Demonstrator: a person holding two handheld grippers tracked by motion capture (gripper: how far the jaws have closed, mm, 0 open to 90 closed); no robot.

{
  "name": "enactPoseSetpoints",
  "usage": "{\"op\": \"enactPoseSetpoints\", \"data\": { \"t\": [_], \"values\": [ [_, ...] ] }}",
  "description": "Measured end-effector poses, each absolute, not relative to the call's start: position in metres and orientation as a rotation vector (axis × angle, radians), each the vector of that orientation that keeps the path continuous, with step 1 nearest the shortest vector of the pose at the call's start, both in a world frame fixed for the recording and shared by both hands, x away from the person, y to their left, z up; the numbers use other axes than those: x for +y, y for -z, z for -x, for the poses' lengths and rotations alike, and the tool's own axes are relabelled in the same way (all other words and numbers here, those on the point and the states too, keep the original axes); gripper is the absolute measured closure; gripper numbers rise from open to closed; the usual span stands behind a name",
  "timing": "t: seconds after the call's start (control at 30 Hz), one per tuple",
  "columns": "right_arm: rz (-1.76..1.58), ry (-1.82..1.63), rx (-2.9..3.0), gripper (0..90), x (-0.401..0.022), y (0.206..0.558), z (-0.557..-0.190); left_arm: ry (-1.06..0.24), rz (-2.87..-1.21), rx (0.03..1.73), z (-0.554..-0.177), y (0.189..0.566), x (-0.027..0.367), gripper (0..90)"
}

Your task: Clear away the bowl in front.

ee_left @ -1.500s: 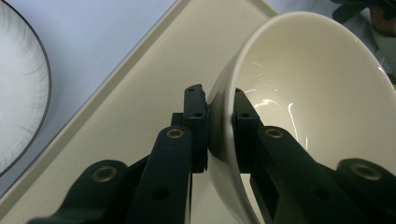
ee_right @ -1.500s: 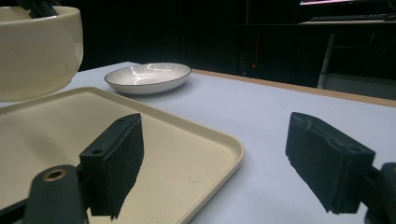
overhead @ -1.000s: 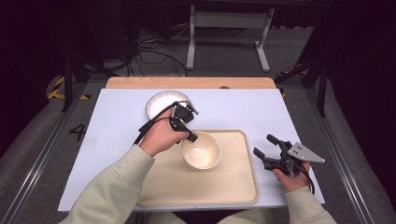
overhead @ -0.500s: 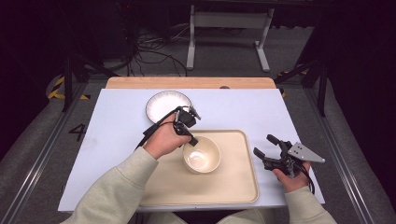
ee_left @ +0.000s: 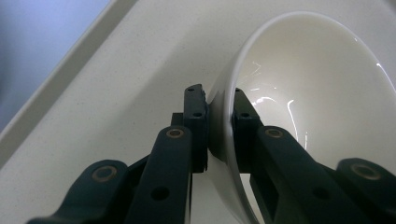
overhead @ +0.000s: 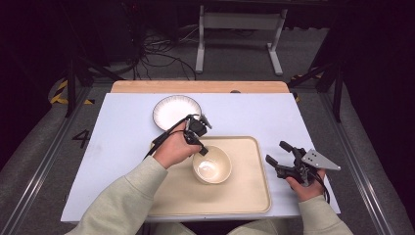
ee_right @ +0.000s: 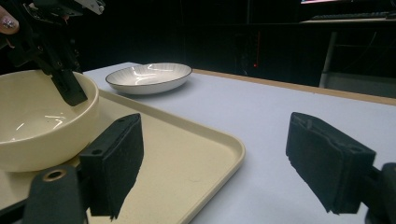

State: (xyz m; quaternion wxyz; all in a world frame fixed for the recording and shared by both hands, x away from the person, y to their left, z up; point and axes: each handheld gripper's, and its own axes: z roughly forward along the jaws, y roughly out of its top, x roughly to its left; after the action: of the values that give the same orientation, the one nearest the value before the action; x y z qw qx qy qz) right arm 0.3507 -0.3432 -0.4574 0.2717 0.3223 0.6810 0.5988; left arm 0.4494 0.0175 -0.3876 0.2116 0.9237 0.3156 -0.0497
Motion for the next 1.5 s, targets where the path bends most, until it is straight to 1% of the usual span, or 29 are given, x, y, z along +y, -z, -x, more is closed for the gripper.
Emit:
{"op": "enactPoseSetpoints", "data": {
  "t": [0.53,0.7,0.73,0.77,0.97,1.1,1.2,1.3,1.5],
  "values": [
    [-0.869,-1.608,1.841,19.6,-0.343,0.457,-0.351,0.141,-2.585,0.865,-0.449,0.390,0.020,82.0],
    [-0.867,-1.607,1.848,19.6,-0.343,0.457,-0.352,0.157,-2.596,0.878,-0.449,0.391,0.022,81.5],
    [-0.867,-1.607,1.848,19.6,-0.343,0.457,-0.352,0.169,-2.587,0.909,-0.448,0.391,0.022,81.3],
    [-0.869,-1.608,1.846,19.6,-0.343,0.457,-0.352,0.159,-2.602,0.883,-0.450,0.392,0.023,81.1],
    [-0.866,-1.607,1.848,19.6,-0.343,0.457,-0.352,0.146,-2.617,0.894,-0.450,0.394,0.024,81.1],
    [-0.865,-1.607,1.848,19.6,-0.343,0.457,-0.352,0.144,-2.593,0.933,-0.449,0.395,0.025,80.8],
    [-0.866,-1.607,1.848,19.6,-0.343,0.457,-0.352,0.130,-2.605,0.900,-0.451,0.394,0.027,80.7],
    [-0.865,-1.607,1.847,19.6,-0.342,0.457,-0.352,0.134,-2.576,0.918,-0.450,0.392,0.028,79.7],
    [-0.865,-1.607,1.848,19.6,-0.342,0.457,-0.352,0.084,-2.541,0.890,-0.446,0.384,0.031,75.0]
  ]
}}
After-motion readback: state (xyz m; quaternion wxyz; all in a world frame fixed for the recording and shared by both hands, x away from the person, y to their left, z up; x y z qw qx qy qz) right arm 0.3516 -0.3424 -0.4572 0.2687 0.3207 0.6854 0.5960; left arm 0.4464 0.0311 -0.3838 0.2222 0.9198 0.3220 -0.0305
